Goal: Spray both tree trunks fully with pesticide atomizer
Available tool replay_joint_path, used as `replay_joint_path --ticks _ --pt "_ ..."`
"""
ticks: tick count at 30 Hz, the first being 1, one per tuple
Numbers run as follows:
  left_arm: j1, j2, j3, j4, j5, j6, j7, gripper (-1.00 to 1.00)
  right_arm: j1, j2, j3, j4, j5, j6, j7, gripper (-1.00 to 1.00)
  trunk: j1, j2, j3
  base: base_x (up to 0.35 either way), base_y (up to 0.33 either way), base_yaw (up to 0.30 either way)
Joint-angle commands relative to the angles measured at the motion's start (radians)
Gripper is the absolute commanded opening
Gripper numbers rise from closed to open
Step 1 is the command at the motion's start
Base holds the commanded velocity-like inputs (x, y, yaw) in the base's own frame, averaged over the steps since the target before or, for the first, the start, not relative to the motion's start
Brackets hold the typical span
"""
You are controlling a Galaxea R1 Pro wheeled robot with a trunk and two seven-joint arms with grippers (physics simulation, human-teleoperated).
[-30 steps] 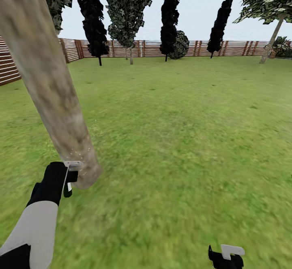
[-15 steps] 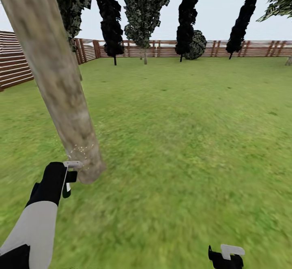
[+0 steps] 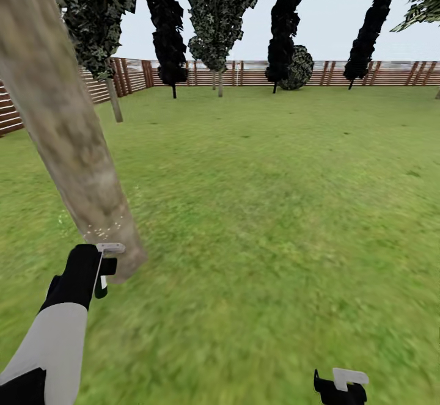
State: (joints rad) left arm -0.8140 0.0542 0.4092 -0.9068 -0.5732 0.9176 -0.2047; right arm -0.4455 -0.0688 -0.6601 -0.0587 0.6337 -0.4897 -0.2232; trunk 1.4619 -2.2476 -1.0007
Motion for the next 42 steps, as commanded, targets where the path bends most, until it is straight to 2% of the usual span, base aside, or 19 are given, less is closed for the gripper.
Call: replay_joint_path --ticks 1,19,21,24,28,34,42 --pt "-0.001 0.000 0.002 -0.001 -0.011 0.003 -0.010 -1.00 -0.001 0.000 -0.006 0.002 0.011 -0.003 -0.005 1.00 0.000 0.000 -0.001 0.145 -0.255 0.087" --pt "0.000 -0.003 0.003 0.007 -0.013 0.003 -0.003 -1.00 -0.001 0.000 -0.006 0.002 0.011 -0.003 -0.005 1.00 0.000 0.000 -0.001 0.144 -0.255 0.262" --pt "0.025 0.003 0.005 0.016 -0.011 -0.002 0.026 -1.00 -0.001 0.000 -0.006 0.002 0.011 -0.003 -0.005 1.00 0.000 0.000 -0.001 0.142 -0.255 0.158" --pt "0.074 0.007 0.012 0.021 -0.008 -0.007 0.036 -1.00 -0.001 0.000 -0.006 0.002 0.011 -0.003 -0.005 1.00 0.000 0.000 -0.001 0.141 -0.255 0.034" --pt "0.113 0.007 0.016 0.022 -0.004 -0.008 0.037 -1.00 -0.001 -0.002 -0.006 0.002 0.011 -0.003 -0.005 1.00 0.000 0.000 -0.001 0.146 -0.255 0.002" --pt "0.119 0.016 0.018 0.020 -0.006 -0.008 0.037 -1.00 -0.001 -0.001 -0.006 0.002 0.009 -0.003 -0.005 1.00 0.000 0.000 -0.001 0.174 -0.244 0.012" --pt "0.119 0.019 0.017 0.018 -0.005 -0.008 0.039 -1.00 -0.001 0.000 -0.006 0.002 0.009 -0.003 -0.005 1.00 0.000 0.000 -0.001 0.185 -0.233 0.243"
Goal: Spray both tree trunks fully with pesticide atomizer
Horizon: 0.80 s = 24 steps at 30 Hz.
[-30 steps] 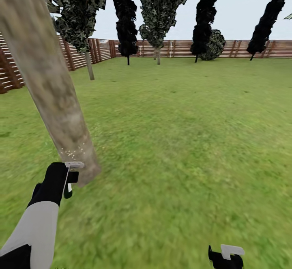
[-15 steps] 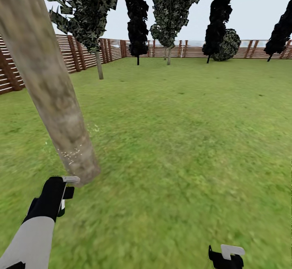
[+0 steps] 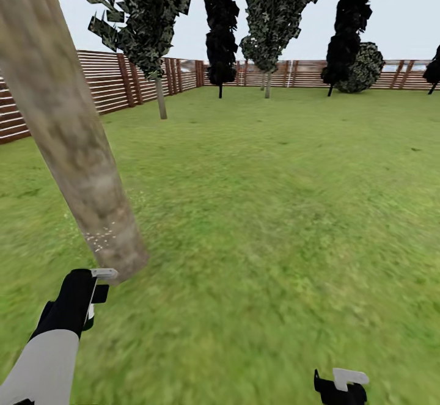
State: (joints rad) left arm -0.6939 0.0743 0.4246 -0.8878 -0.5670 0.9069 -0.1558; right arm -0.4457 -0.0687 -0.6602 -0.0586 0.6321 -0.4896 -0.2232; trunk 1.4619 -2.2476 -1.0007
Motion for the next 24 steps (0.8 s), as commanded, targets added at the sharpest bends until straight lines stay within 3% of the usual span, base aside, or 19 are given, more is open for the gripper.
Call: replay_joint_path --ticks 1,13,24 --pt "-0.001 -0.002 0.001 -0.002 -0.009 0.003 -0.010 -1.00 -0.001 0.000 -0.006 0.002 0.011 -0.003 -0.005 1.00 0.000 0.000 -0.001 0.023 -0.270 0.274" --pt "-0.001 -0.005 -0.002 -0.011 -0.008 0.004 -0.008 -1.00 -0.001 0.000 -0.006 0.002 0.012 -0.003 -0.005 1.00 0.000 0.000 -0.001 0.001 -0.275 0.023" --pt "-0.001 -0.009 0.002 -0.013 -0.007 0.005 -0.008 -1.00 -0.001 0.000 -0.006 0.002 0.012 -0.003 -0.005 1.00 0.000 0.000 -0.001 0.206 -0.203 0.255"
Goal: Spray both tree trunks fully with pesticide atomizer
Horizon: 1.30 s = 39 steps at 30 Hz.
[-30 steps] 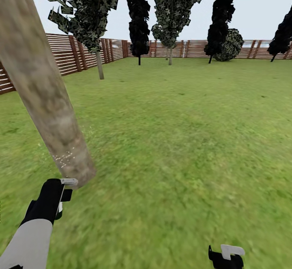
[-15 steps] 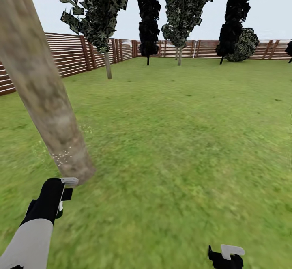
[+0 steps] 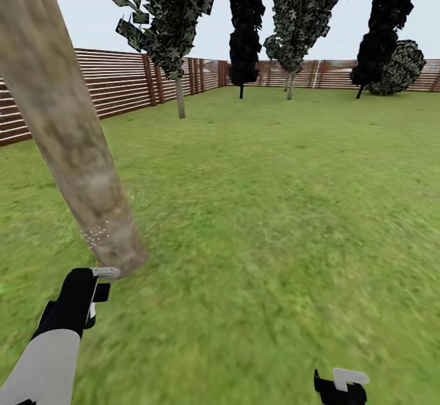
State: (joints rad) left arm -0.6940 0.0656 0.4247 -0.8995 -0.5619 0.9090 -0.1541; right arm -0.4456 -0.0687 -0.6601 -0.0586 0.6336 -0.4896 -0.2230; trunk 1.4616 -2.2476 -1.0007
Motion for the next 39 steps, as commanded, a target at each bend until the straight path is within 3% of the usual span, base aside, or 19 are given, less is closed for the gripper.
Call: replay_joint_path --ticks 1,13,27,39 --pt "-0.001 -0.001 0.002 -0.001 -0.012 0.003 -0.010 -1.00 -0.001 0.000 -0.006 0.002 0.010 -0.003 -0.006 1.00 0.000 0.000 -0.001 0.303 -0.098 0.159" --pt "-0.001 -0.003 0.000 -0.001 -0.012 0.003 -0.010 -1.00 -0.001 0.000 -0.006 0.002 0.011 -0.003 -0.006 1.00 0.000 0.000 -0.001 0.211 -0.197 0.021" --pt "-0.001 -0.004 -0.006 -0.006 -0.012 0.004 -0.008 -1.00 -0.001 0.000 -0.006 0.002 0.010 -0.003 -0.006 1.00 0.000 0.000 -0.001 0.140 -0.249 0.254" --pt "-0.001 -0.005 -0.006 -0.006 -0.012 0.004 -0.008 -1.00 -0.001 0.000 -0.006 0.002 0.011 -0.003 -0.006 1.00 0.000 0.000 -0.001 0.196 -0.231 0.012"
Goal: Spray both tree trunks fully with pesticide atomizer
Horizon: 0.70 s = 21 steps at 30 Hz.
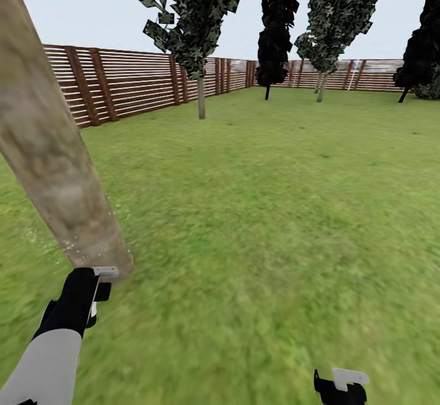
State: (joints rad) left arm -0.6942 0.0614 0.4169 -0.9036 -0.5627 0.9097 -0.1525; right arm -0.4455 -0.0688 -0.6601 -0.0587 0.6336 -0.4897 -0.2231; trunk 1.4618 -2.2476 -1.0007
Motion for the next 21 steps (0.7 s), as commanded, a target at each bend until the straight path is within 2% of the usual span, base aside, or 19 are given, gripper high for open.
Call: replay_joint_path --ticks 1,5,21 --pt "-0.001 -0.001 0.002 -0.001 -0.011 0.003 -0.010 -1.00 -0.001 0.000 -0.006 0.002 0.011 -0.003 -0.005 1.00 0.000 0.000 -0.001 0.214 -0.221 0.000" --pt "-0.001 -0.001 0.002 -0.001 -0.012 0.003 -0.010 -1.00 -0.001 0.000 -0.006 0.002 0.011 -0.003 -0.006 1.00 0.000 0.000 -0.001 0.214 -0.221 0.125" --pt "-0.001 0.000 0.014 -0.001 -0.011 0.001 -0.010 -1.00 -0.001 0.000 -0.006 0.002 0.011 -0.003 -0.005 1.00 0.000 0.000 -0.001 0.189 -0.226 0.272"
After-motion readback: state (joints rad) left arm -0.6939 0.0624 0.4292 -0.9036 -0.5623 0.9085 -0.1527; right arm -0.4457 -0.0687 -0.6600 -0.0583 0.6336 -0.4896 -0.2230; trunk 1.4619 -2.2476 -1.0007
